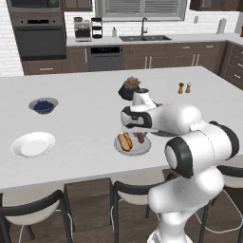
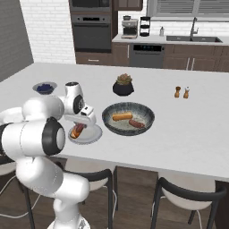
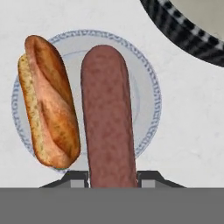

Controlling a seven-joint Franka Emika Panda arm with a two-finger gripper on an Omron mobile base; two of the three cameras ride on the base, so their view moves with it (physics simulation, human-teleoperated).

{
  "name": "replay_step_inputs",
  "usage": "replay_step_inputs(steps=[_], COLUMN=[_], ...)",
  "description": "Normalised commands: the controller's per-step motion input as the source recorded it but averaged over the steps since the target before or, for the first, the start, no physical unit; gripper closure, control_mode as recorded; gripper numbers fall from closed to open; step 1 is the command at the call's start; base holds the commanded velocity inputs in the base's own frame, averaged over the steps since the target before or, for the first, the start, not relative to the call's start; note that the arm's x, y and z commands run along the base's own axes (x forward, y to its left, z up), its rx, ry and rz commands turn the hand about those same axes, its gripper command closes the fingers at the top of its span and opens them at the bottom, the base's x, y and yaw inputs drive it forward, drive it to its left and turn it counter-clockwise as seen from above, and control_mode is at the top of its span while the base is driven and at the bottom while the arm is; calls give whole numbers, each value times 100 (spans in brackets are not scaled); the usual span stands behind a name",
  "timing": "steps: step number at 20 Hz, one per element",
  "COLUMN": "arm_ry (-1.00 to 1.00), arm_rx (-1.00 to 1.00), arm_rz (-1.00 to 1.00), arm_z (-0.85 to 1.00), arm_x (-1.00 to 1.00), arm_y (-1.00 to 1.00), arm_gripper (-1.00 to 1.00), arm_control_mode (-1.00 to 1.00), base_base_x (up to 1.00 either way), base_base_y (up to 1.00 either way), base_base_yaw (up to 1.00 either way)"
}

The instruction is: Place one bun and one sausage from the bowl on each plate.

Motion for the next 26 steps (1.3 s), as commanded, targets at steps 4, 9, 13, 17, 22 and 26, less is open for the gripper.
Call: replay_step_inputs(steps=[4, 9, 13, 17, 22, 26], arm_ry=[0, 0, 0, 0, 0, -1], arm_rx=[0, 0, 0, 0, 0, 0], arm_rz=[0, 0, 0, 0, 0, 0], arm_z=[-12, -29, -56, -31, -17, -2], arm_x=[33, 24, 7, 0, 0, 0], arm_y=[0, 0, 0, 0, 0, 0], arm_gripper=[100, 100, 100, 100, -100, -100], arm_control_mode=[-100, -100, -100, -100, -100, -100], base_base_x=[0, 0, 0, 0, 0, 0], base_base_y=[0, 0, 0, 0, 0, 0], base_base_yaw=[0, 0, 0, 0, 0, 0])
